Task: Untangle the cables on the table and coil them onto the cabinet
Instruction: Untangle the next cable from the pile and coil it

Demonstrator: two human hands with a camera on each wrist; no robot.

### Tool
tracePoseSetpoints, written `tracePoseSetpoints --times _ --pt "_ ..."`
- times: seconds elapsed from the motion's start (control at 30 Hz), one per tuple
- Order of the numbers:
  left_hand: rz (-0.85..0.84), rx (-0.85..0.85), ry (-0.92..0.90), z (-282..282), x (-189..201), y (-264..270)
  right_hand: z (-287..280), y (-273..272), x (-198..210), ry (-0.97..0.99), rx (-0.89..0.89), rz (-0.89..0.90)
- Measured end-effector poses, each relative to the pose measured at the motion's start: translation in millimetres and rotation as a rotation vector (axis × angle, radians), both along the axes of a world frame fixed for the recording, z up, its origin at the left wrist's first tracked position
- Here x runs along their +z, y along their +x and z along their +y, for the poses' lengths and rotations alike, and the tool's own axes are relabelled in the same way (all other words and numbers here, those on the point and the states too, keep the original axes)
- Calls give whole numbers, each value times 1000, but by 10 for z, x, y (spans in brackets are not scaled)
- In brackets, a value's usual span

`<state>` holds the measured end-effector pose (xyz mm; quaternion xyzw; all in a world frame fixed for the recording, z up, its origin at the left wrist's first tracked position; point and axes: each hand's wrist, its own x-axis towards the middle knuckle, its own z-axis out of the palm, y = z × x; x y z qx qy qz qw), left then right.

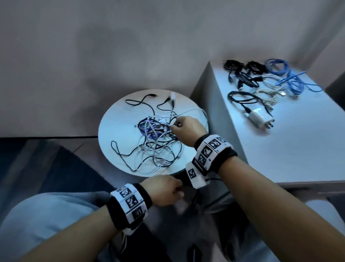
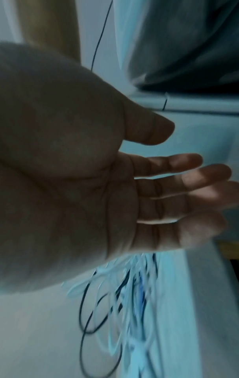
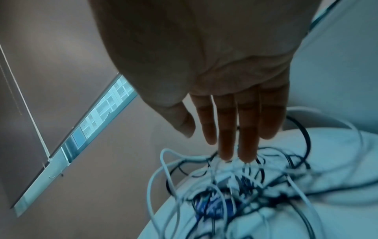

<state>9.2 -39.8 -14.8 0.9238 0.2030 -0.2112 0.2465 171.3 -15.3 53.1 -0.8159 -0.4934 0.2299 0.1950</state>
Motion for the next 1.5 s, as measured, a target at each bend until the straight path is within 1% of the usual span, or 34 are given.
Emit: tracePoseSetpoints --times 0.1,0.23,0.3,0.37,0.43,0.5,0.53,0.57,0.63,0.7,0.77,0.83,0.9,0.97,1.0,1.07,1.1,1.17,1.23,1.3,1.4,1.43,1.5 --pt "-42 173 77 376 106 -118 -131 -34 -297 26 -32 33" --pt "-149 439 193 893 298 -259 -352 -26 -664 9 -10 110" --pt "-130 525 190 1001 304 -246 -458 -28 -796 -17 22 167" --pt "-119 585 180 1019 277 -173 -508 -44 -865 -63 73 173" --pt "-186 638 193 1005 268 -87 -501 -64 -884 -68 112 164" --pt "-313 692 205 1009 286 -5 -456 -82 -873 -63 136 169" --pt "-389 727 173 1012 300 35 -430 -91 -863 -63 143 176" --pt "-479 767 96 1015 310 74 -407 -98 -863 -61 144 187" --pt "-649 829 -149 1012 328 137 -382 -99 -861 -38 153 226" --pt "-728 836 -358 1016 318 173 -366 -84 -843 9 151 270" --pt "-748 810 -509 1000 327 193 -353 -58 -813 78 137 316" --pt "-773 765 -568 976 355 204 -331 -43 -768 150 120 396" --pt "-810 716 -568 931 390 219 -314 -29 -709 195 101 498" --pt "-848 659 -565 906 406 214 -284 -12 -665 228 76 562" --pt "-847 620 -517 907 404 203 -268 1 -652 246 55 585" --pt "-804 547 -347 917 393 168 -241 22 -642 274 7 637" --pt "-781 536 -281 927 387 156 -235 31 -648 285 -6 669" --pt "-736 585 -188 946 396 133 -234 41 -643 318 6 729" --pt "-667 677 -107 957 394 124 -239 42 -621 367 47 750" --pt "-536 704 -120 961 386 110 -235 35 -578 410 96 743" --pt "-320 609 -163 957 361 92 -205 36 -549 463 92 775" --pt "-297 589 -157 956 357 91 -198 39 -537 465 75 787" --pt "-329 595 -139 959 355 95 -198 39 -498 463 52 838"
